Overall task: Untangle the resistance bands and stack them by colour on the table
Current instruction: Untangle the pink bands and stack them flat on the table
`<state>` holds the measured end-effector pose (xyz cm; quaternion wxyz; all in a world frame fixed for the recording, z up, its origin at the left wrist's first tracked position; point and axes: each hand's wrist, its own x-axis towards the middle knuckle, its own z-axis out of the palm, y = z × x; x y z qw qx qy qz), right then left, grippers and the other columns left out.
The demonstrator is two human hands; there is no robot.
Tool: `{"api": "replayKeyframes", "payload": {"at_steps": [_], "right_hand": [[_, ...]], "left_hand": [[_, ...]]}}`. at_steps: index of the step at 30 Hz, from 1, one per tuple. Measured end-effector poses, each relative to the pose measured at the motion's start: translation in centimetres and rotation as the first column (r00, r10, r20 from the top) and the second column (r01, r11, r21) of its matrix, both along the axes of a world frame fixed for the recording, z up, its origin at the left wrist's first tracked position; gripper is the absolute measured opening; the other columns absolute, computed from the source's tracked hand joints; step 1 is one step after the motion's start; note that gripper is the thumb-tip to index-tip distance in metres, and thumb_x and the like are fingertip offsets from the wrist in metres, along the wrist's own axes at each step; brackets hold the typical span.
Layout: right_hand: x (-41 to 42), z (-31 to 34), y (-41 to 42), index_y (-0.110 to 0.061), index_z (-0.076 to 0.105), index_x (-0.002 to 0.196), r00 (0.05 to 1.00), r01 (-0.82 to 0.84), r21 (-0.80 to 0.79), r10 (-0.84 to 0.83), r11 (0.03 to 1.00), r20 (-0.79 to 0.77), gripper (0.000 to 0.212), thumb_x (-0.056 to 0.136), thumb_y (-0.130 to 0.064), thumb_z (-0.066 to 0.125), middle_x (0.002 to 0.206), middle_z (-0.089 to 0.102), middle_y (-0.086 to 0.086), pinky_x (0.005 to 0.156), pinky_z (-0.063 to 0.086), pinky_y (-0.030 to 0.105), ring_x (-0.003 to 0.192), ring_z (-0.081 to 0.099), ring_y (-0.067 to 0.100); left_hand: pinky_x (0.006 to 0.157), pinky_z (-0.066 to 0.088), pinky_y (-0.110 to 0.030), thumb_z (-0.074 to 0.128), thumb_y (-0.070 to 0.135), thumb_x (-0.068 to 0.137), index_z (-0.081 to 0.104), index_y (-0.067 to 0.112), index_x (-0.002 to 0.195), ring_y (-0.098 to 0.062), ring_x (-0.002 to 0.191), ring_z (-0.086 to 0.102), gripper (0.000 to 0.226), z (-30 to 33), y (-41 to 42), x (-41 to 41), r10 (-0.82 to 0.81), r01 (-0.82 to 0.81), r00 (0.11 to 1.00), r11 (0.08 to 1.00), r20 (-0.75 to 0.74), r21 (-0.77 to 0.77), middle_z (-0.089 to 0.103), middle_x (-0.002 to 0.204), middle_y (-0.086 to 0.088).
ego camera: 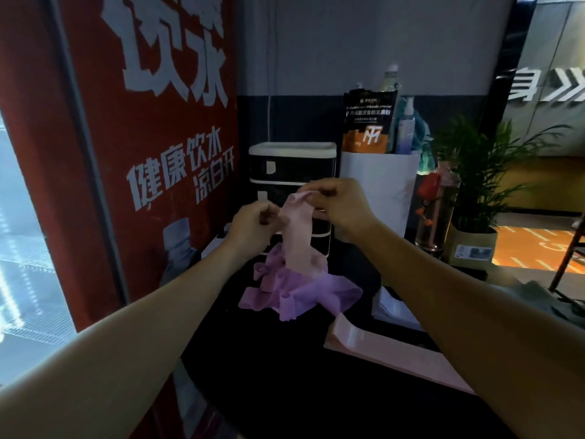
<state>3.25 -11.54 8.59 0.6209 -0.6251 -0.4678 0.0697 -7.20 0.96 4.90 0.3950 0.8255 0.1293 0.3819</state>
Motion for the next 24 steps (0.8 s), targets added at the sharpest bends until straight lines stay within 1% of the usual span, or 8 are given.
{"api": "replayKeyframes", "payload": {"at_steps": [6, 8, 10, 12, 15, 17, 20, 24], "right_hand": [[-1.8, 3.2, -1.3, -0.014, 0.062, 0.087, 0.997, 0.049, 0.119, -0.041, 0.992, -0.064, 0.016, 0.088, 0.002, 0.057, 0.085, 0.063, 0.001, 0.078, 0.057, 0.029, 0.086, 0.064, 0.016], [-2.2, 4.2, -1.5, -0.017, 0.055, 0.084, 0.993, 0.088, 0.149, -0.074, 0.985, -0.096, 0.018, 0.086, 0.0, 0.061, 0.084, 0.061, 0.004, 0.077, 0.058, 0.031, 0.082, 0.064, 0.016], [-2.7, 4.8, -1.7, -0.017, 0.054, 0.081, 0.99, 0.12, 0.161, -0.106, 0.98, -0.094, 0.018, 0.085, -0.002, 0.062, 0.085, 0.062, 0.007, 0.076, 0.058, 0.032, 0.081, 0.065, 0.018], [-3.1, 5.1, -1.9, -0.016, 0.056, 0.079, 0.99, 0.12, 0.143, -0.106, 0.982, -0.097, 0.016, 0.086, -0.003, 0.062, 0.089, 0.063, 0.009, 0.074, 0.058, 0.03, 0.083, 0.066, 0.019], [-3.4, 4.6, -2.4, -0.013, 0.064, 0.08, 0.993, 0.106, 0.092, -0.101, 0.99, -0.06, 0.01, 0.087, -0.007, 0.062, 0.08, 0.064, 0.001, 0.06, 0.052, 0.016, 0.071, 0.062, 0.009], [-3.2, 4.0, -2.8, -0.009, 0.07, 0.087, 0.989, 0.145, 0.07, -0.144, 0.987, -0.013, 0.008, 0.087, -0.011, 0.063, 0.071, 0.063, -0.004, 0.051, 0.046, 0.012, 0.056, 0.054, 0.002], [-3.1, 3.8, -3.4, -0.008, 0.068, 0.09, 0.99, 0.135, 0.03, -0.134, 0.99, -0.032, 0.009, 0.089, -0.011, 0.06, 0.071, 0.064, 0.0, 0.053, 0.049, 0.013, 0.057, 0.057, 0.006], [-4.4, 4.0, -3.3, -0.01, 0.061, 0.08, 1.0, -0.011, -0.036, 0.01, 0.999, -0.028, 0.015, 0.092, -0.007, 0.053, 0.077, 0.065, 0.007, 0.065, 0.057, 0.018, 0.069, 0.065, 0.013]], "left_hand": [[0.059, 0.044, -0.006, 0.06, 0.013, 0.089, 0.057, 0.018, 0.076, -0.004, 0.069, 0.053, 0.015, 4.1, -1.6, -2.3, -0.044, 0.049, 0.992, 0.998, 0.116, -0.039, 0.059, 0.078, 0.002], [0.062, 0.045, -0.007, 0.061, 0.013, 0.089, 0.057, 0.016, 0.075, -0.003, 0.067, 0.054, 0.015, 5.4, -2.0, -3.0, -0.056, 0.067, 0.986, 0.995, 0.156, -0.071, 0.059, 0.076, 0.002], [0.071, 0.047, -0.019, 0.062, 0.016, 0.088, 0.059, 0.016, 0.075, -0.008, 0.07, 0.056, 0.014, 6.4, -2.2, -3.6, -0.089, 0.111, 0.979, 0.987, 0.185, -0.113, 0.06, 0.075, 0.001], [0.071, 0.047, -0.026, 0.061, 0.019, 0.089, 0.059, 0.015, 0.076, -0.012, 0.071, 0.054, 0.014, 7.2, -2.3, -4.1, -0.117, 0.145, 0.977, 0.978, 0.179, -0.151, 0.059, 0.072, 0.002], [0.062, 0.044, -0.023, 0.058, 0.022, 0.091, 0.057, 0.014, 0.079, -0.01, 0.066, 0.052, 0.015, 7.6, -2.7, -4.9, -0.118, 0.147, 0.984, 0.961, 0.134, -0.233, 0.058, 0.072, 0.002], [0.064, 0.043, -0.022, 0.056, 0.022, 0.092, 0.058, 0.015, 0.078, -0.01, 0.07, 0.051, 0.016, 7.4, -2.9, -5.3, -0.109, 0.132, 0.989, 0.955, 0.1, -0.267, 0.059, 0.075, 0.001], [0.066, 0.041, -0.021, 0.054, 0.019, 0.094, 0.058, 0.017, 0.073, -0.008, 0.071, 0.049, 0.021, 7.2, -2.9, -5.9, -0.072, 0.088, 0.995, 0.965, 0.075, -0.246, 0.055, 0.073, 0.003], [0.065, 0.042, -0.024, 0.051, 0.018, 0.095, 0.055, 0.015, 0.073, -0.011, 0.068, 0.049, 0.023, 7.4, -3.1, -6.2, -0.064, 0.083, 0.995, 0.955, 0.075, -0.284, 0.056, 0.072, 0.0]]}}
